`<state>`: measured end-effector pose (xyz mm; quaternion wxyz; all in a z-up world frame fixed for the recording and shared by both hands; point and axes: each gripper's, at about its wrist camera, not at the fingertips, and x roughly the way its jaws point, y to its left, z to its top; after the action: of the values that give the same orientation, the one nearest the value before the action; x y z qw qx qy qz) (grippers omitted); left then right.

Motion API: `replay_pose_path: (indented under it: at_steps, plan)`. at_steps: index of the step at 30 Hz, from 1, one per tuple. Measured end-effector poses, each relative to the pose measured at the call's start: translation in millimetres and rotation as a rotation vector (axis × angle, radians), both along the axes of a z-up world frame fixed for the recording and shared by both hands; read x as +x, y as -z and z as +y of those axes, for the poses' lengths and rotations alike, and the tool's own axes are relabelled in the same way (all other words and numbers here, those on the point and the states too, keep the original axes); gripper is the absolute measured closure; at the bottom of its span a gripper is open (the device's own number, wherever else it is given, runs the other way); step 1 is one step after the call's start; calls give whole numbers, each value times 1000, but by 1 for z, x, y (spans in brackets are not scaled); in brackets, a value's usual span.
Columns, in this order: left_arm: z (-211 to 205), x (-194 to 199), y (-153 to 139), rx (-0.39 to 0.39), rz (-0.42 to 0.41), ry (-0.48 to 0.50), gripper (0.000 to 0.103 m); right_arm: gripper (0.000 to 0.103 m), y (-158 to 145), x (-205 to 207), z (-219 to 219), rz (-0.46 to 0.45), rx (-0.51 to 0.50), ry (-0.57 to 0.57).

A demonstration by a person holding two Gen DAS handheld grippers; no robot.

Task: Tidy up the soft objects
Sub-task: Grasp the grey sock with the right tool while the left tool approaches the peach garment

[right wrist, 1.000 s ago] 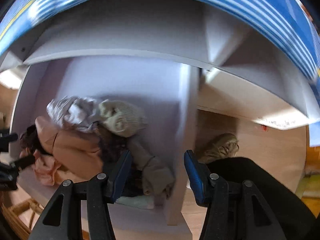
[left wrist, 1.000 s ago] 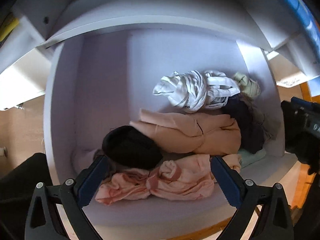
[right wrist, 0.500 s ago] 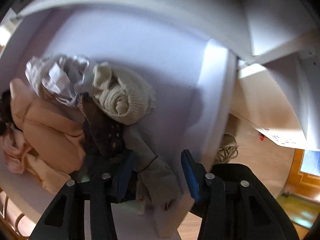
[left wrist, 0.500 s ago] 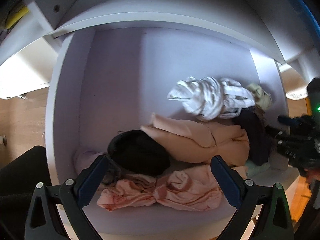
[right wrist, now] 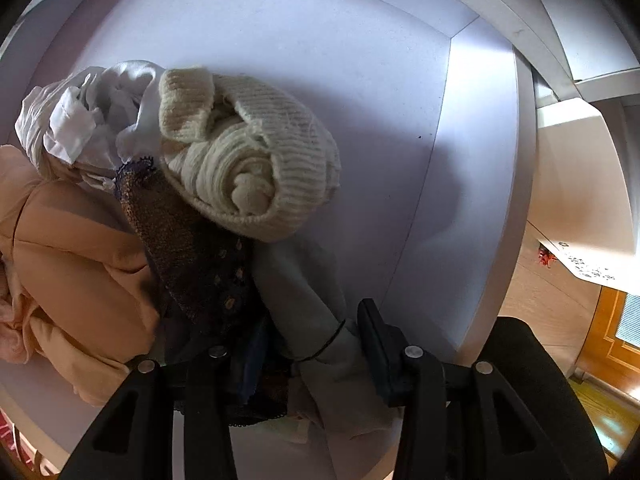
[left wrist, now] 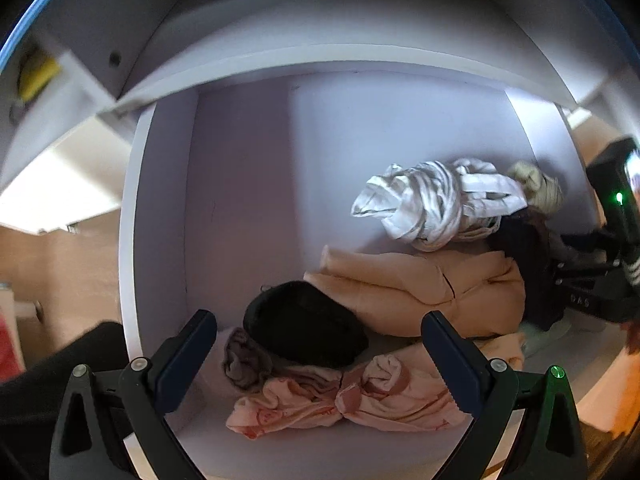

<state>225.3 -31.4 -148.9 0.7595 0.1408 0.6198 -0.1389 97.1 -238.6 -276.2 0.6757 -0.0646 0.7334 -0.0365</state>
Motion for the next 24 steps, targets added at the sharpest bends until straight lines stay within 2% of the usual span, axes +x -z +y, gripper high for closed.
replay_pose_path:
  at_steps: [5, 12, 24]
  plan:
    - [-8, -7, -6, 20, -34, 60, 0, 64, -4, 0, 3, -7, 1, 2]
    - [-7, -10, -14, 19, -46, 60, 0, 68, -18, -19, 18, -25, -33, -44]
    - [-20, -6, -14, 42, -94, 104, 0, 69, -57, -38, 3, -97, 2, 31]
